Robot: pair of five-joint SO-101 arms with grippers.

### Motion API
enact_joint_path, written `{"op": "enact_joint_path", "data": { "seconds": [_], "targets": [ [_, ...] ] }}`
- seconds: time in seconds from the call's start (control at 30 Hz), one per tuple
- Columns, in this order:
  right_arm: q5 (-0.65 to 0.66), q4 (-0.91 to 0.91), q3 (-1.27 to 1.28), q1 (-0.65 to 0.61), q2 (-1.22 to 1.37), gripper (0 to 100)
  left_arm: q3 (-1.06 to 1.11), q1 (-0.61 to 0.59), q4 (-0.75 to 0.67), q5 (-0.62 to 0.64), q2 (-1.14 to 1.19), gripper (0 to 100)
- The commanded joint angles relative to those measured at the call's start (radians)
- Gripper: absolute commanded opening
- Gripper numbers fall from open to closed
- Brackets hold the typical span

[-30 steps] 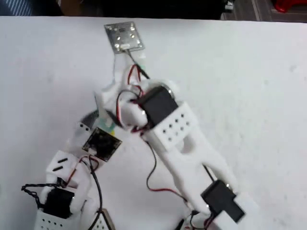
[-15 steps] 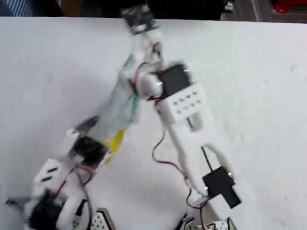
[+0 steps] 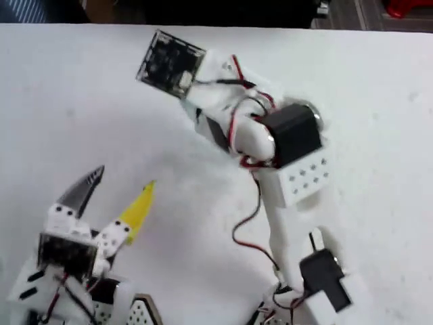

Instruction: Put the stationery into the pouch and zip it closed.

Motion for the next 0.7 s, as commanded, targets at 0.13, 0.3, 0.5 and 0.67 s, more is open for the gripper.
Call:
{"op": "enact_joint_path", "data": {
  "seconds": [0.13,0.3,0.5,0.67],
  "targets": [
    [0.123,0.022,0.218,-0.125,-0.168,1.8,0.141,0.09,-0.08,0.031,0.005,29],
    [0.176,0.022,0.374,-0.183,-0.28,1.8,0.144,0.105,-0.077,0.037,0.005,29],
    [0.29,0.022,0.497,-0.185,-0.409,1.8,0.13,0.093,-0.071,0.069,0.005,29],
    [0.528,0.022,0.663,-0.174,-0.559,1.7,0.08,-0.027,-0.06,0.069,0.005,29]
  ]
}}
